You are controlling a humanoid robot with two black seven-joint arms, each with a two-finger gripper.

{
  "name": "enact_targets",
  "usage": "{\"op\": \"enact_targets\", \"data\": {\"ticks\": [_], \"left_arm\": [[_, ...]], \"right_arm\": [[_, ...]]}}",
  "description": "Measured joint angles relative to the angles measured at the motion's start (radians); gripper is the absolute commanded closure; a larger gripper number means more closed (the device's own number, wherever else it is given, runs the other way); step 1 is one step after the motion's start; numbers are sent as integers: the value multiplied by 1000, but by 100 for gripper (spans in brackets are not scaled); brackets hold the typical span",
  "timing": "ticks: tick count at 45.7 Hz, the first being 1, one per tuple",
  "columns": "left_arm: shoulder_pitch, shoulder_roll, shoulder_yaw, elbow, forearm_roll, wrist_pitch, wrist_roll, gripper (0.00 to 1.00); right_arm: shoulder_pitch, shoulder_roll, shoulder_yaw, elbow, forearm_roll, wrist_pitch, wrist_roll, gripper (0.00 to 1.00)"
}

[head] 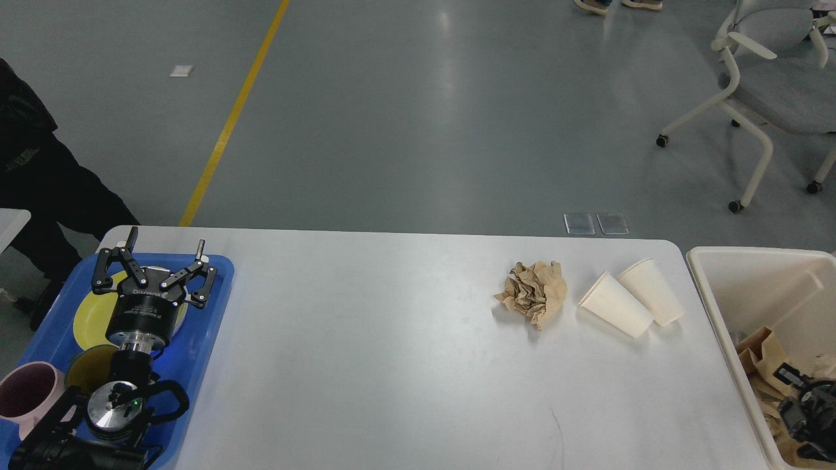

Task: Tidy desktop
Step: 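Raise the right gripper out of the bin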

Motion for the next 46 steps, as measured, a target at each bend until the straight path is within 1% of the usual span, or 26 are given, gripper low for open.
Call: {"op": "enact_targets", "data": {"ticks": [11,18,22,26,29,33,35,39,41,46], "left_arm": [[0,0,0,0,0,0,0,4],[0,0,0,0,0,0,0,4],[0,0,0,0,0,0,0,4],[0,0,0,0,0,0,0,4],[0,0,0,0,0,0,0,4],[0,0,0,0,0,0,0,4],[0,0,0,0,0,0,0,4],[0,0,0,0,0,0,0,4],[0,1,0,0,0,0,0,4],[0,1,0,0,0,0,1,4]], "right_arm": [[14,-10,4,0,0,23,7,0],[53,-18,-1,0,-1,70,2,0],[95,-43,-9,5,-6,152,-3,0],[185,-64,-15,22,-21,301,-7,0],[261,-73,-28,48,-51,388,-13,0],[397,-94,-60,128,-127,471,-19,0],[467,-109,-70,183,-161,495,-22,0],[648,-145,-88,362,-237,540,-48,0],[739,-154,-103,461,-265,558,-76,0],[972,-155,-146,705,-295,603,-173,0]]}}
